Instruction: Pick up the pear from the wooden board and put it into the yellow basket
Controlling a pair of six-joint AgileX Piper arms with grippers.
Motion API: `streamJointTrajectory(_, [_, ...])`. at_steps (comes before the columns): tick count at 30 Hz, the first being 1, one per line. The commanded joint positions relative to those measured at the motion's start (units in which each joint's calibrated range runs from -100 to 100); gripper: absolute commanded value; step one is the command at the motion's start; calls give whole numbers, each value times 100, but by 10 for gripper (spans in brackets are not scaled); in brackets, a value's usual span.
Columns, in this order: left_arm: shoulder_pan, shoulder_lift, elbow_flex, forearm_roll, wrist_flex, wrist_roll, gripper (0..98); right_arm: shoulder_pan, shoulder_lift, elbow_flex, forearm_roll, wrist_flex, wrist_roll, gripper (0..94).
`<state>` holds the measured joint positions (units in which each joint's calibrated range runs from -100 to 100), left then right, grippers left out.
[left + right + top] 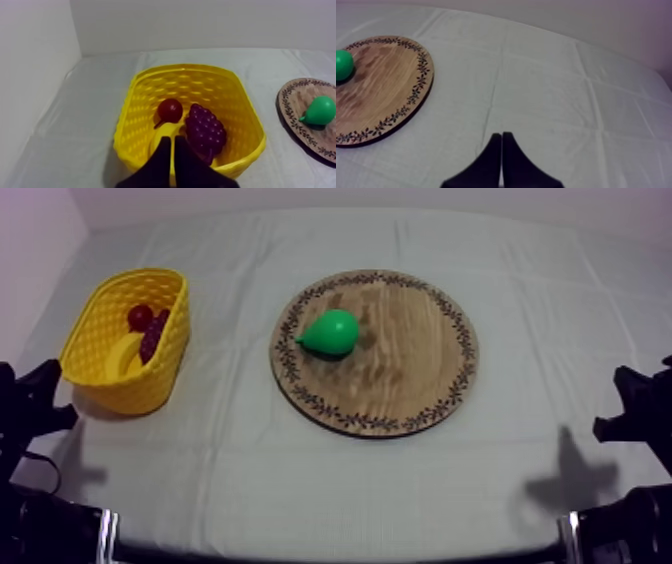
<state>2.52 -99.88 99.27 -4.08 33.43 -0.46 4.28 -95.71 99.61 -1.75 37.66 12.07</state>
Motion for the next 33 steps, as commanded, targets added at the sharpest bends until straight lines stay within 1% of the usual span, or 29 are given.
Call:
streamJointTrajectory(1, [229, -12, 17, 185, 198, 219, 0, 1, -5, 5, 2, 0, 2, 3])
streamJointTrajectory(19, [165, -12, -17, 154, 191, 133, 0, 1, -5, 5, 2, 0, 2, 3])
streamJointTrajectory(22, [185, 3, -68, 41, 214, 203, 0, 1, -5, 5, 2, 0, 2, 3])
streamJointTrajectory(29, [309, 558, -484, -381, 214, 531, 0, 1, -5, 5, 2, 0, 2, 3])
streamJointTrajectory(31, [353, 815, -764, -439, 215, 604, 0, 1, -5, 5, 2, 0, 2, 3])
streamJointTrajectory(33, [392, 1100, -1106, -453, 241, 639, 0, 1, -5, 5, 2, 0, 2, 3])
